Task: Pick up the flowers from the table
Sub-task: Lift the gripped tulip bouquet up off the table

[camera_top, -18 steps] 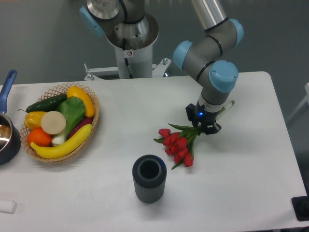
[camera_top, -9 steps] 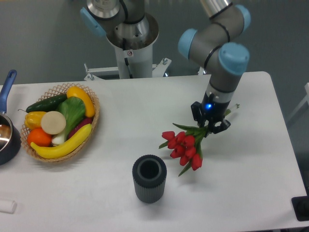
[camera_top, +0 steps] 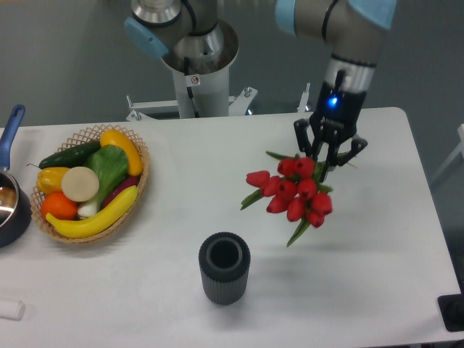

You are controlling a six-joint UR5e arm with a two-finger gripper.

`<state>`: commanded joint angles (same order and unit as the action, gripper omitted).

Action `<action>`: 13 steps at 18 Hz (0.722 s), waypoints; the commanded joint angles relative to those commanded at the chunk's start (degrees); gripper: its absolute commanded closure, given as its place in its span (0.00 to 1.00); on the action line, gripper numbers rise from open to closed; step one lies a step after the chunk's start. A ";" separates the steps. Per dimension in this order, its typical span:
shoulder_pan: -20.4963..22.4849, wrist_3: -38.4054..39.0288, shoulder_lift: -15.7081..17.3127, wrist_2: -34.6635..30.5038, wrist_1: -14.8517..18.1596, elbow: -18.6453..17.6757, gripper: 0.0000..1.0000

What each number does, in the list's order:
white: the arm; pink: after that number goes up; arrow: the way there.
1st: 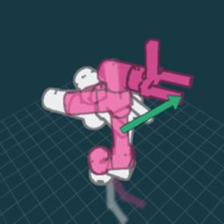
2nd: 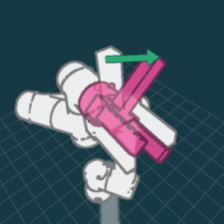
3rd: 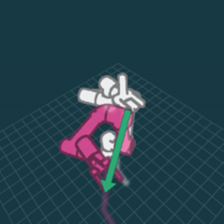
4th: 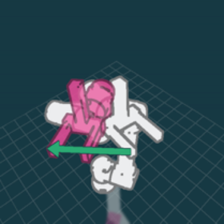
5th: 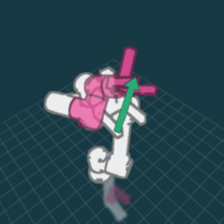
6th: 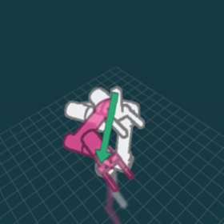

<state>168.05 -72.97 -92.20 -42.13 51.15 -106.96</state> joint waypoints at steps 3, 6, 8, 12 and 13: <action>1.31 5.19 0.18 6.86 -0.44 0.96 0.70; 3.16 5.73 0.09 10.83 -0.44 1.14 0.70; 3.60 6.08 0.18 11.98 -0.44 1.05 0.70; 3.78 6.52 0.53 12.07 -0.53 0.88 0.70; 4.21 6.70 0.62 12.15 -0.44 0.88 0.70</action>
<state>172.26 -66.27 -91.58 -29.97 50.71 -106.08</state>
